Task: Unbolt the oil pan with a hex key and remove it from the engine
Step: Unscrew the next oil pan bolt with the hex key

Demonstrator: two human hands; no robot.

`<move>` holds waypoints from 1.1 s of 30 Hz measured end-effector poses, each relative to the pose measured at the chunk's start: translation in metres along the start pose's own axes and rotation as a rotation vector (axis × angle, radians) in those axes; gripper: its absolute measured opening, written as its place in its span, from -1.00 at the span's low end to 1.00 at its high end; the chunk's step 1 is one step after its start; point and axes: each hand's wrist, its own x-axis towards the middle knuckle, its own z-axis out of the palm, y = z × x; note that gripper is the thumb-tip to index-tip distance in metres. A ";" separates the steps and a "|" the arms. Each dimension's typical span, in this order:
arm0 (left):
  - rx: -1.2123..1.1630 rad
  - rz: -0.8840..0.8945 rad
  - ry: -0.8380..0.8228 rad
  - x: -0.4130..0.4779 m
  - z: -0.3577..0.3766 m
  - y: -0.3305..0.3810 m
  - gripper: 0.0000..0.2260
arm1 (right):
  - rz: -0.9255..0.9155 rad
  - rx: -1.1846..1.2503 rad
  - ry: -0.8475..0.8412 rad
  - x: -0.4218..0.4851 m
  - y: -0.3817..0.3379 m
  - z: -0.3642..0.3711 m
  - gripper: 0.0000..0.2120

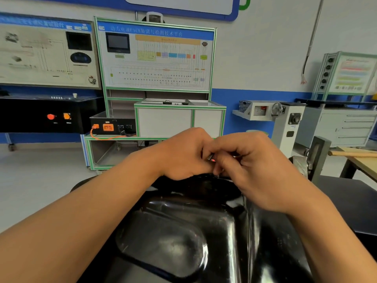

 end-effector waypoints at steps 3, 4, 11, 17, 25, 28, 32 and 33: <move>-0.045 -0.036 0.018 0.000 -0.002 -0.006 -0.57 | -0.022 -0.015 -0.006 0.001 0.002 0.001 -0.85; -0.058 -0.040 0.018 0.000 -0.003 -0.008 -0.63 | -0.020 0.007 -0.007 0.000 0.003 0.001 -0.91; -0.058 -0.023 0.039 0.002 -0.003 -0.004 -0.90 | 0.005 0.380 0.241 0.003 0.020 0.017 -0.83; -0.029 -0.055 0.077 0.007 0.001 -0.008 -0.89 | 0.263 0.709 0.350 0.009 0.024 0.018 -0.46; -0.024 0.016 0.053 0.010 0.010 -0.001 -0.83 | 0.559 0.469 0.268 0.017 0.002 0.011 -0.51; 0.047 0.000 0.096 0.009 0.006 -0.006 -0.68 | 0.508 0.372 0.265 0.015 -0.005 0.014 -0.65; 0.045 -0.058 0.136 0.009 0.002 -0.011 -0.74 | 0.351 0.268 0.201 0.011 -0.004 0.006 -0.91; 0.037 -0.057 0.136 0.009 0.002 -0.012 -0.81 | 0.313 0.264 0.167 0.009 0.000 0.002 -0.89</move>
